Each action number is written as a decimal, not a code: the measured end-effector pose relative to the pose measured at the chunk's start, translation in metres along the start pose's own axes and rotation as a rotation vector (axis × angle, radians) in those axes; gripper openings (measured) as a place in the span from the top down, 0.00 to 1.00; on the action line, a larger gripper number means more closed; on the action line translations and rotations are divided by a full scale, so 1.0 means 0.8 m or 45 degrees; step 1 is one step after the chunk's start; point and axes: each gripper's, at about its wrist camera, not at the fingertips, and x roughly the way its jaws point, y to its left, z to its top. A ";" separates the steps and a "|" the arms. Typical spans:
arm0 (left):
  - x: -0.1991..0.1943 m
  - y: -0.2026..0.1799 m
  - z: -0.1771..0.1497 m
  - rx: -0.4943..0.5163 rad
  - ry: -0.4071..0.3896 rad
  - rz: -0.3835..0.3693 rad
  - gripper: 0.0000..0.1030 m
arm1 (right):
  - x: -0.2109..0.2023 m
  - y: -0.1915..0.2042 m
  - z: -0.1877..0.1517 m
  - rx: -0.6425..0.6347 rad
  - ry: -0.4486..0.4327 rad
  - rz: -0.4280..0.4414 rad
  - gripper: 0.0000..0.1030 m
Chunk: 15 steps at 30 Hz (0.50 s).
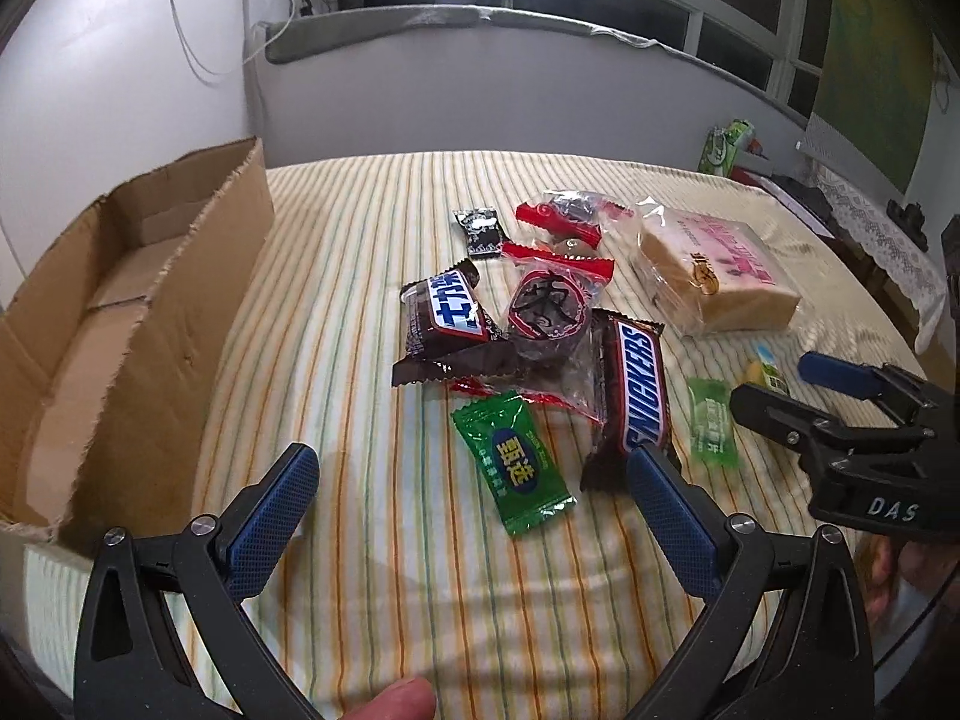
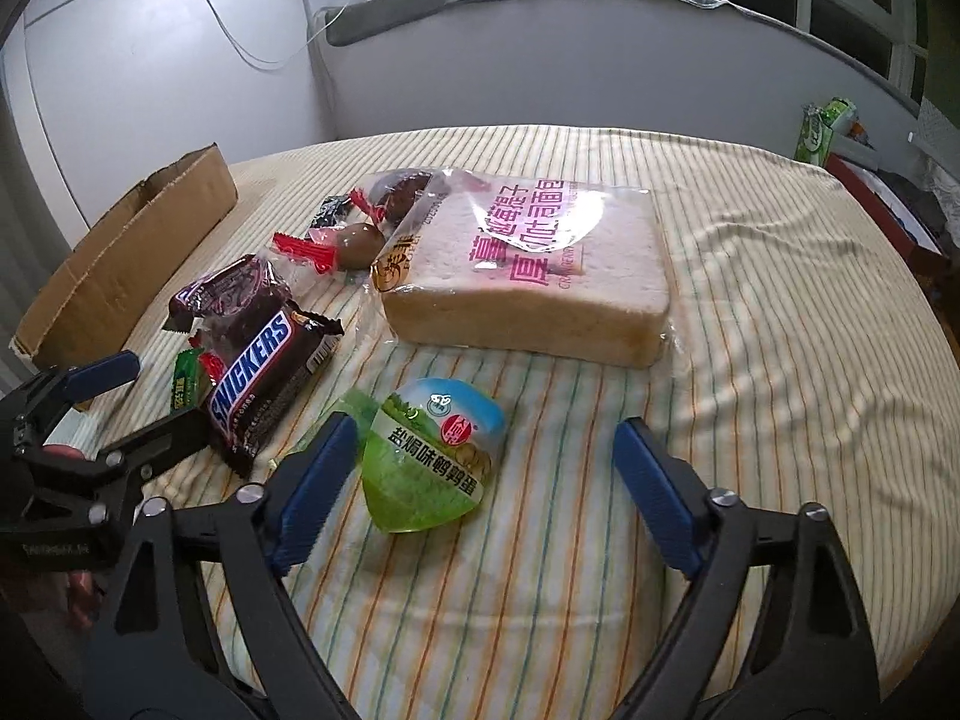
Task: Organize snacks
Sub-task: 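Grasp the green jelly cup with the right tool while the left tool grasps a green candy packet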
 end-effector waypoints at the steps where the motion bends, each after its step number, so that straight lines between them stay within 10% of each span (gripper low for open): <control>1: 0.003 0.001 0.001 -0.005 0.004 -0.006 0.09 | 0.000 -0.001 0.000 0.002 -0.004 0.004 0.21; 8: 0.005 0.001 0.005 0.001 0.014 -0.031 0.30 | -0.003 -0.004 0.000 -0.027 -0.003 0.001 0.56; 15: 0.003 0.009 0.007 -0.020 0.030 -0.053 0.31 | -0.008 -0.008 -0.005 -0.048 -0.006 -0.021 0.71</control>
